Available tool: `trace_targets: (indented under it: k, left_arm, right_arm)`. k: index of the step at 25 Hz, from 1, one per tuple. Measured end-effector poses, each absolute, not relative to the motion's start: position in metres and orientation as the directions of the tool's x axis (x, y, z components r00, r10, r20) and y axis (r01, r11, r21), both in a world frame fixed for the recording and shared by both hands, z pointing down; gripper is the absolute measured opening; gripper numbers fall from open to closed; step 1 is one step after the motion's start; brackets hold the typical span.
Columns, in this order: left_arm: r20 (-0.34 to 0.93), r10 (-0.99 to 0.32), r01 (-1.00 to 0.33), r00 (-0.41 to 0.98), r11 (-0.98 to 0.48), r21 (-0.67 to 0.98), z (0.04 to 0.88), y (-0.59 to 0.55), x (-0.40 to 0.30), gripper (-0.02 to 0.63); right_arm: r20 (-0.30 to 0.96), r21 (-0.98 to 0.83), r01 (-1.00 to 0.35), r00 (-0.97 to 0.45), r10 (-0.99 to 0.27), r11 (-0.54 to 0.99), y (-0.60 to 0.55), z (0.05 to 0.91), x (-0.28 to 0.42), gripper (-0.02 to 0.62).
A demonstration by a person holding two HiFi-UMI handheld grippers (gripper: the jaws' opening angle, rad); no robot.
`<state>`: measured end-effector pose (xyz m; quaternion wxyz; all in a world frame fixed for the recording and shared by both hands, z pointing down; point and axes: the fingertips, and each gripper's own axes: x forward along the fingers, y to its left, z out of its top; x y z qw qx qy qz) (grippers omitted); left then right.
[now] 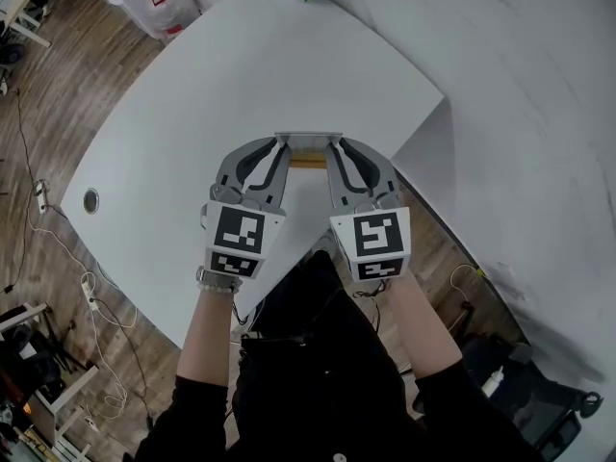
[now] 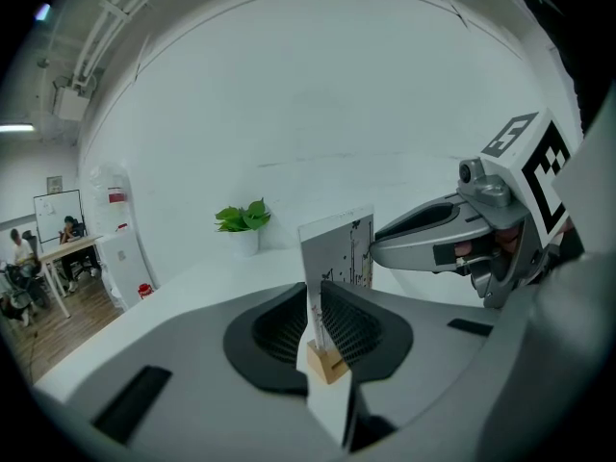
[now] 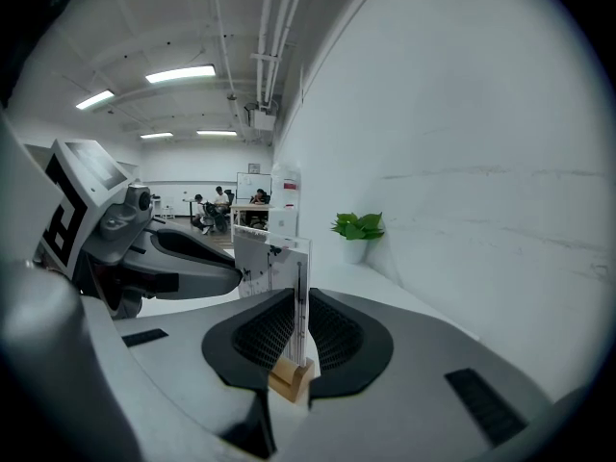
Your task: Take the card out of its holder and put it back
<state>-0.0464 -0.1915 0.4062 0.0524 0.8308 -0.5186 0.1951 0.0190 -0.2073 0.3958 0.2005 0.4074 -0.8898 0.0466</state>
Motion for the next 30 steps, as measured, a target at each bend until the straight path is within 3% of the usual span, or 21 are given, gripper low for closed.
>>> trace_targets:
  k: [30]
  left_arm:
    - [0.203, -0.901, -0.881, 0.383, -0.422, -0.214, 0.273, -0.157, -0.037, 0.049]
  right_arm:
    - [0.210, 0.190, -0.724, -0.630, -0.748, 0.663, -0.177, 0.264, 0.030, 0.075]
